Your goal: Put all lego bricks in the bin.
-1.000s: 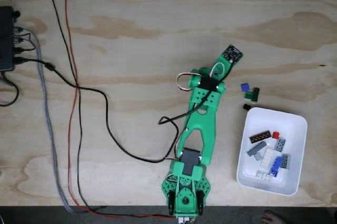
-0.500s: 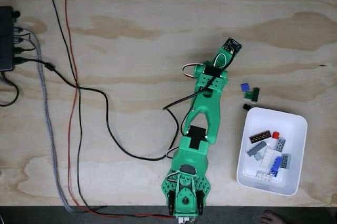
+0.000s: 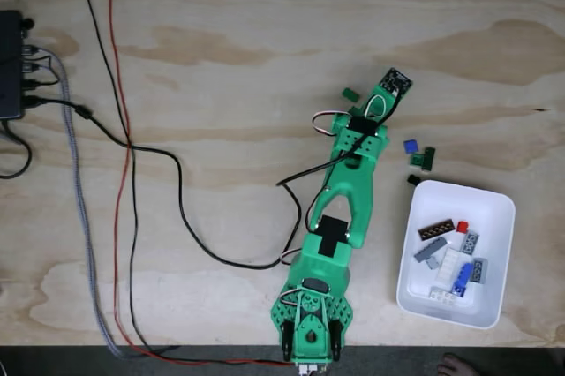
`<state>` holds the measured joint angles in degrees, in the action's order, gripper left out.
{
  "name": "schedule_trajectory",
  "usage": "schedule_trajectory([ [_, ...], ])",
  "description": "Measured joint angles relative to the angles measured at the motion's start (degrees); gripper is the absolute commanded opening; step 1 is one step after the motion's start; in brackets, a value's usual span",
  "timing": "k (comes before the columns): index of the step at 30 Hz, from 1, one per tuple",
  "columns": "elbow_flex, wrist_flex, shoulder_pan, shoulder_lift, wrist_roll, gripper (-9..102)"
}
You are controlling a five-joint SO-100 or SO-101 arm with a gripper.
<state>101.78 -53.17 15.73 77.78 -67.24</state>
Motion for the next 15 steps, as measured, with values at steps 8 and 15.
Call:
schedule_trajectory([
  [8,4.6,-7.6,3.9,17.1,5.2,0],
  [15,1.5,-16.3,31.0,50.1,-5.3,0],
])
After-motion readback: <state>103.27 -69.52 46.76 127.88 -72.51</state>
